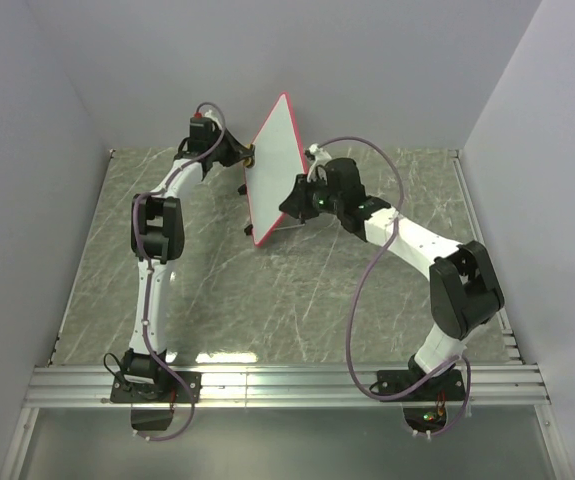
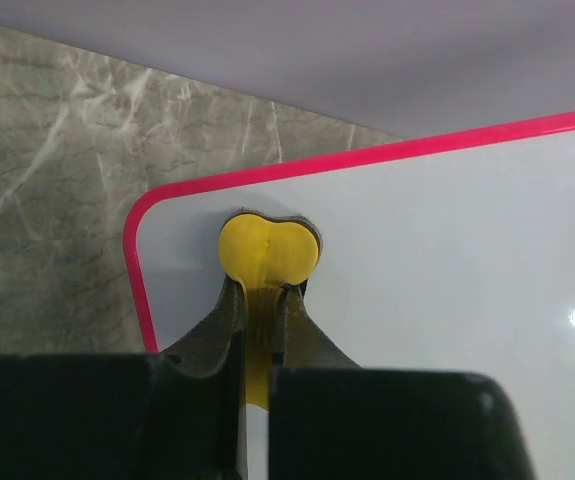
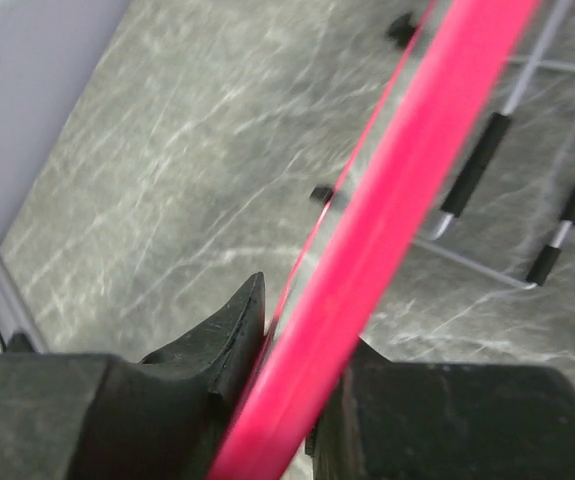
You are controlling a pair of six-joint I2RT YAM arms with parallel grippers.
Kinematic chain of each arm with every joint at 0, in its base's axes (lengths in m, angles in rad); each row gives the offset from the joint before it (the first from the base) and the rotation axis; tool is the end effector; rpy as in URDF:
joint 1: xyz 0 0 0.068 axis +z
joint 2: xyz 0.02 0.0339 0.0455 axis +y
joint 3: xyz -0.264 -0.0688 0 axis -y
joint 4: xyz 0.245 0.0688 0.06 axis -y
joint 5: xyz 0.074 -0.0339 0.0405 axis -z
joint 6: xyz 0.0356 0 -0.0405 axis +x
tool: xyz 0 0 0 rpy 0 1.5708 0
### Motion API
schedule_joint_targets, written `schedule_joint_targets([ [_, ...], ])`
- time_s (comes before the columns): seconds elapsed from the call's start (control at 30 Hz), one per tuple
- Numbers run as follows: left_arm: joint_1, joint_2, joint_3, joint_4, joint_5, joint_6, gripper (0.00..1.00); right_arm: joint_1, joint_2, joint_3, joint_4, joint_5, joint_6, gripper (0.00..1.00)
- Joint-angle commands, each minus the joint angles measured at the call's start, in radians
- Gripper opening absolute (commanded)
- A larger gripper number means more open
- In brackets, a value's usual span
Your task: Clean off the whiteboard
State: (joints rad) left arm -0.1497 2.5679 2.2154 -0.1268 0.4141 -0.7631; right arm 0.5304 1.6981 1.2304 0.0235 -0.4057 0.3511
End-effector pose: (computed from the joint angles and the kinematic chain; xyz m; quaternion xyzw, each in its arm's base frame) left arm 0.5783 -0.1017 0.1794 -0.1508 0.8297 -0.3816 0.3785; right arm 0.3341 0.2123 0.2726 -0.1813 0.8152 0.3772 0.4004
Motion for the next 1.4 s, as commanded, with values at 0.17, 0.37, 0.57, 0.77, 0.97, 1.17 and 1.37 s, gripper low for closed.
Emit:
schedule_joint_targets([
  [0.17, -0.099, -0.052, -0.034, 0.085, 0.218, -0.059, 0.00, 0.177, 0.115, -0.086, -0.439, -0.528, -0.066, 0.00],
  [0.37, -0.113, -0.116, -0.003, 0.104, 0.287, -0.068, 0.00, 0.181, 0.124, -0.106, -0.409, -0.529, -0.043, 0.00],
  [0.57, -0.117, -0.188, -0.063, 0.076, 0.324, -0.019, 0.00, 0.181, 0.124, -0.120, -0.379, -0.532, -0.027, 0.00],
  [0.77, -0.116, -0.198, -0.151, 0.073, 0.316, -0.007, 0.00, 0.180, 0.117, -0.111, -0.390, -0.516, -0.029, 0.00],
  [0.97, -0.110, -0.196, -0.195, 0.058, 0.301, 0.014, 0.00, 0.175, 0.061, 0.009, -0.502, -0.472, -0.064, 0.12],
  [1.17, -0.103, -0.212, -0.198, 0.032, 0.276, 0.037, 0.00, 0.132, -0.038, 0.118, -0.488, -0.387, -0.003, 0.53],
  [1.37, -0.097, -0.183, -0.152, -0.056, 0.174, 0.085, 0.00, 0.083, -0.095, 0.136, -0.445, -0.337, 0.049, 0.55],
])
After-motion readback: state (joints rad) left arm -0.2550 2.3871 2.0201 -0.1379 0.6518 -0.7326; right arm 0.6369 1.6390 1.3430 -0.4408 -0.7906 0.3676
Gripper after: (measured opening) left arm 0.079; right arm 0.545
